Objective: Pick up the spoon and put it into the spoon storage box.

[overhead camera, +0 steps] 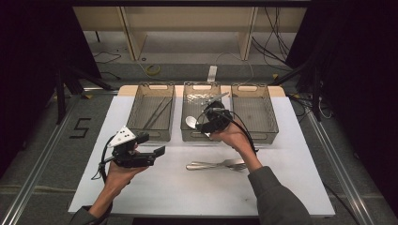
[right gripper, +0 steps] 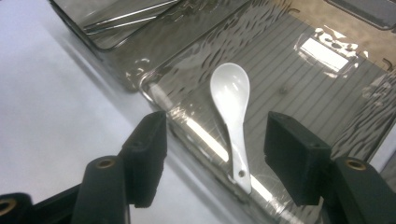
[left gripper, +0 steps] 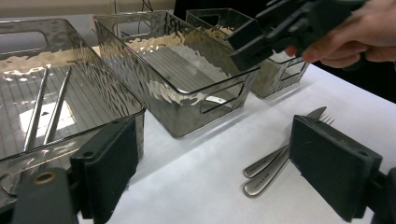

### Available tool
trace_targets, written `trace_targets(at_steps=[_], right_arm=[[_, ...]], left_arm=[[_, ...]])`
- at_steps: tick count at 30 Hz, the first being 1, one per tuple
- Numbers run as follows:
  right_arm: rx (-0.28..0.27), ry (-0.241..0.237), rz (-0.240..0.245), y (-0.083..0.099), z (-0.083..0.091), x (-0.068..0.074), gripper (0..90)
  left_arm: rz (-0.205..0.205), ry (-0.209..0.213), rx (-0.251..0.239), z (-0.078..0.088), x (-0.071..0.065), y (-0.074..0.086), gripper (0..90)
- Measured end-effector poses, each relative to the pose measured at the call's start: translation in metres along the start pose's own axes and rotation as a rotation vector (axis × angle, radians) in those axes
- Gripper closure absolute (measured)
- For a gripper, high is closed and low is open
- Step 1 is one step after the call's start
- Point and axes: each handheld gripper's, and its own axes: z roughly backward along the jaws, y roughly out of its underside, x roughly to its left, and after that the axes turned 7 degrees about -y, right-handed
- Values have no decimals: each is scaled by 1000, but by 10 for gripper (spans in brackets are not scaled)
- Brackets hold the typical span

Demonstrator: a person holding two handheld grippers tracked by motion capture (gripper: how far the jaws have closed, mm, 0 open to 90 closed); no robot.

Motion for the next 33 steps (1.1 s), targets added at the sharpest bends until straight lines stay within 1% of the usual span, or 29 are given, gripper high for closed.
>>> trace_targets(at_steps=[6,11,14,16,18,19,20,21,25,27,29,31,33], right_arm=[[-44,-19,1,15,8,10,381],[-67,-36,17,29,14,20,382],[-89,-41,13,37,16,26,386],[-75,-36,29,39,17,29,381],[-89,-49,25,41,18,32,369],[-84,-54,26,42,17,34,353],[-79,-48,30,43,16,35,341],[-77,-44,27,44,14,36,336],[-71,-55,5,48,8,36,321],[-74,-52,4,50,6,36,321],[-73,-54,1,53,5,35,319],[-71,-52,-1,55,4,34,309],[-76,-59,-3,58,3,32,303]], left_arm=[[0,-1,0,0,0,0,155],[0,-2,0,0,0,0,155],[-1,-2,0,0,0,0,155],[-3,-2,-1,0,-1,0,155],[-3,-2,-2,0,-1,0,155],[-1,-2,-3,0,-1,0,155],[-1,-2,-3,0,-1,0,155],[-2,-2,-2,0,-1,0,155],[-2,0,-2,0,0,0,155],[6,0,-5,-1,-1,-1,155],[-2,1,-2,-1,-1,-1,155],[4,1,-5,-2,-1,-1,155],[0,0,-1,-1,-1,-1,155]])
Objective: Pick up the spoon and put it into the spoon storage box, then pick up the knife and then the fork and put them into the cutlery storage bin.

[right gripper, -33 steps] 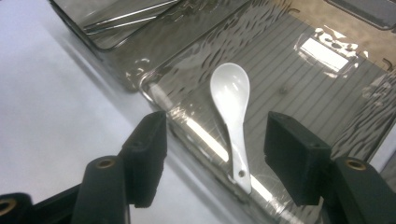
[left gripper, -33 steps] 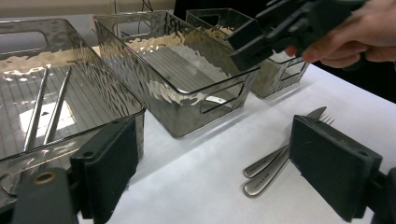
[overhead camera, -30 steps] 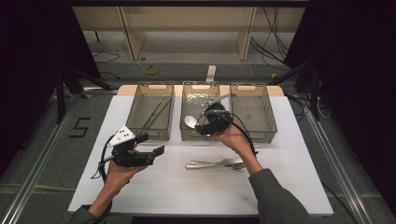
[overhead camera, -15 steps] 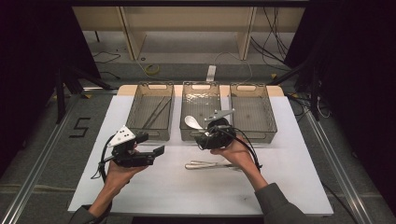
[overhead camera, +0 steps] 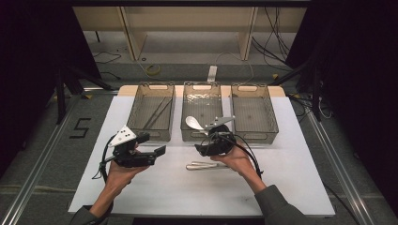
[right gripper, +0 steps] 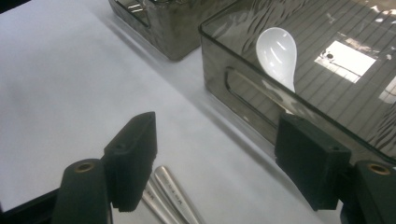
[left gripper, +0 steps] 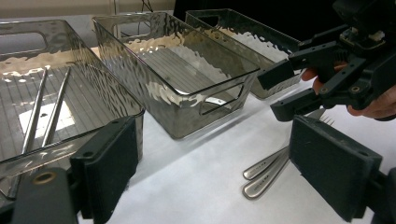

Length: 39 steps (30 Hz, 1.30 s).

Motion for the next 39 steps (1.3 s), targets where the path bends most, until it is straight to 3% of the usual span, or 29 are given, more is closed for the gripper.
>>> trace_targets(at_steps=[16,32,35,39], right_arm=[[45,-12,-25,13,-19,-4,294],[74,-60,-70,17,-29,-4,282],[75,-63,-76,17,-31,-4,321],[69,-60,-70,18,-34,-3,437]], left_arm=[[5,2,-5,1,0,0,155],[10,2,-4,1,0,0,155],[7,2,-3,1,0,0,155],[7,3,-3,1,0,1,155]])
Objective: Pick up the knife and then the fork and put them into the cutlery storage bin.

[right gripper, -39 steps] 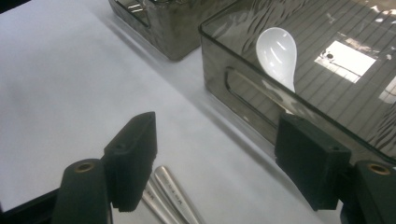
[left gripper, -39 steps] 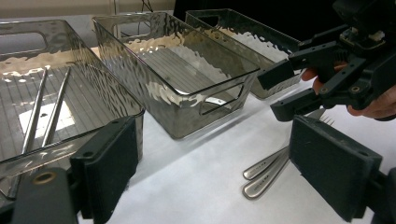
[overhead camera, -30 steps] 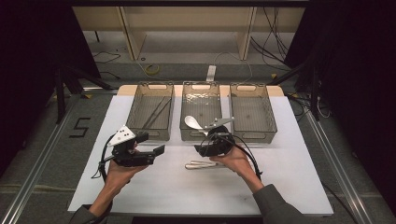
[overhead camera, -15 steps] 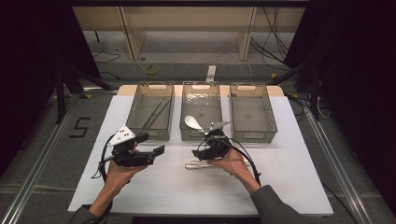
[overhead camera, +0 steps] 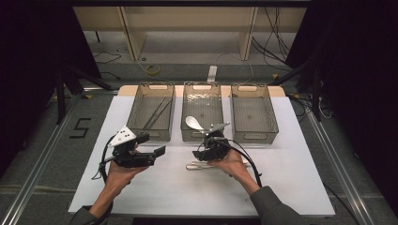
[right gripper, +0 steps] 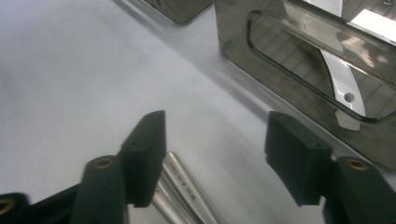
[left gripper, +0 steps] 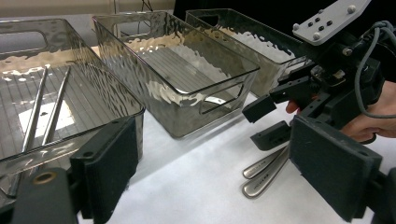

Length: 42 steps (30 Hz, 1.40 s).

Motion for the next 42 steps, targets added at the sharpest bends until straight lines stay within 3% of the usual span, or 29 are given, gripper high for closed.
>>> trace_targets(at_steps=[3,8,14,23,31,33,36,39,42], right_arm=[[14,13,29,0,-4,1,536],[57,24,38,2,-12,1,732],[100,44,69,4,-20,3,897],[144,20,98,6,-28,10,900],[154,3,86,8,-24,15,900],[174,-51,83,8,-21,15,900],[185,-34,114,11,-20,23,900],[176,-39,101,11,-21,22,900],[150,14,111,9,-23,22,900]], left_arm=[[-8,1,2,0,0,0,155],[-13,5,0,0,-2,0,155],[-19,3,4,1,-2,0,154],[-12,2,1,1,-2,0,155],[-19,-1,8,1,-2,1,155],[-17,-1,5,1,-1,1,155],[-18,-1,7,1,-2,1,155],[-19,0,3,2,-2,0,155],[-18,0,6,1,-2,1,155]])
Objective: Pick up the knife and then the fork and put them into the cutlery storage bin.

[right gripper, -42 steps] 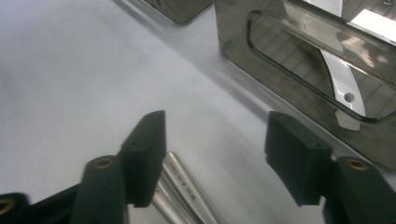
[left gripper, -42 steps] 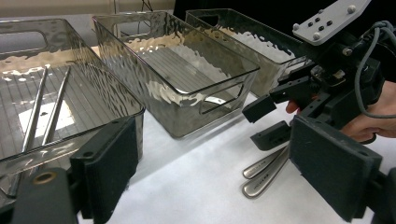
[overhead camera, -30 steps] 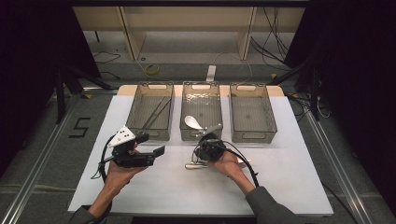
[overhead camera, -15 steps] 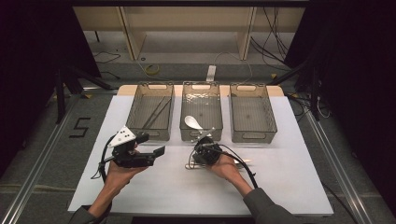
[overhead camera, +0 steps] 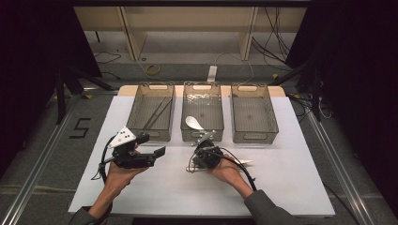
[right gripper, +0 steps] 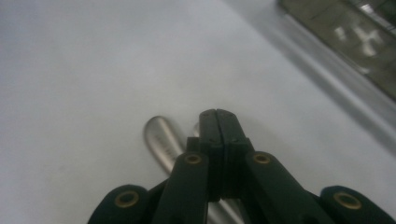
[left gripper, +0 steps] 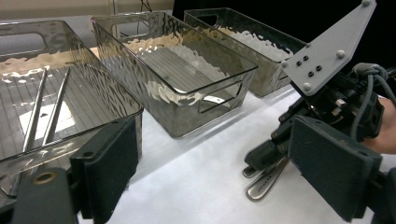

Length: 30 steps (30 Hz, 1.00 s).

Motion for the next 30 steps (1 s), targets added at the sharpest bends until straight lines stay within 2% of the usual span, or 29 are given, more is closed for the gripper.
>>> trace_targets(at_steps=[2,4,5,9,12,17,21,24,30], right_arm=[[-2,5,-18,0,-1,-4,900],[1,32,-17,1,-3,-8,900],[2,19,-39,2,-3,-9,900],[10,33,-23,1,-3,-7,900],[23,15,-42,1,-2,-8,900],[40,11,-31,2,-1,-5,900],[56,3,-42,2,1,-3,900],[62,10,-28,4,1,0,900],[72,-22,-29,12,6,4,900]], left_arm=[[1,1,-2,0,0,0,155],[5,1,-3,0,0,0,155],[0,1,1,0,0,0,155],[7,0,-4,0,0,0,155],[1,-1,0,0,0,0,155],[6,-3,-1,0,0,0,155],[10,-4,-3,0,1,0,155],[7,-5,-1,1,1,0,155],[9,-7,-3,1,1,1,155]])
